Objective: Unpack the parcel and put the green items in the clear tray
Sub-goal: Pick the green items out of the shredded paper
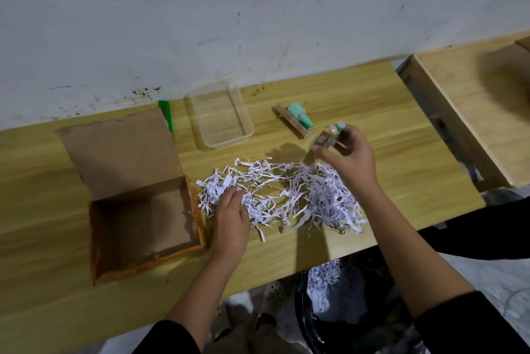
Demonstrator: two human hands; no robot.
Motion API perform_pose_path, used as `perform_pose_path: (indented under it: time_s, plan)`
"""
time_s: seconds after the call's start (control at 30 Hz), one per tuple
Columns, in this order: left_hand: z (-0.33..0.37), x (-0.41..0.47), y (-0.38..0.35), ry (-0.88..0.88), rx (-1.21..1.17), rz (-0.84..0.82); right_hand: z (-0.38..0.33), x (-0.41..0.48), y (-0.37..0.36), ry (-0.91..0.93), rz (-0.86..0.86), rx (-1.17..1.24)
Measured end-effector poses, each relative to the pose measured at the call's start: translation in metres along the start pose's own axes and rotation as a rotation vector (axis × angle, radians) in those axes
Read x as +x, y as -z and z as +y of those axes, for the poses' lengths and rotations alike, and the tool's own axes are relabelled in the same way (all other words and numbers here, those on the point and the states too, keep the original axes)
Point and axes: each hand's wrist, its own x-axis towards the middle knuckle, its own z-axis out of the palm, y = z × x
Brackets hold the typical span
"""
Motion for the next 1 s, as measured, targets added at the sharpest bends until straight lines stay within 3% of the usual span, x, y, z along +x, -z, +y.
perform_pose_path:
  time_s: [0.17, 0.33, 0.63, 0.83, 1.0]
  plan:
    - [-0.002, -0.002, 0.0, 0.006, -0.001, -0.008, 0.0, 0.021, -0.009, -0.034, 0.038, 0.086]
    - [-0.004, -0.003, 0.002, 0.002, -0.033, -0.029, 0.005, 0.036, -0.049, -0.079, -0.067, -0.009]
    - [-0.002, -0.002, 0.006, 0.011, -0.086, -0.03, 0.023, 0.061, -0.104, 0.03, 0.012, -0.104]
    - [-0.002, -0.002, 0.005, 0.018, -0.087, -0.036, 0.028, 0.072, -0.119, -0.02, 0.06, -0.167]
    - [-0.002, 0.0, 0.005, -0.019, -0.068, -0.019, 0.032, 0.069, -0.119, -0.039, -0.001, -0.266]
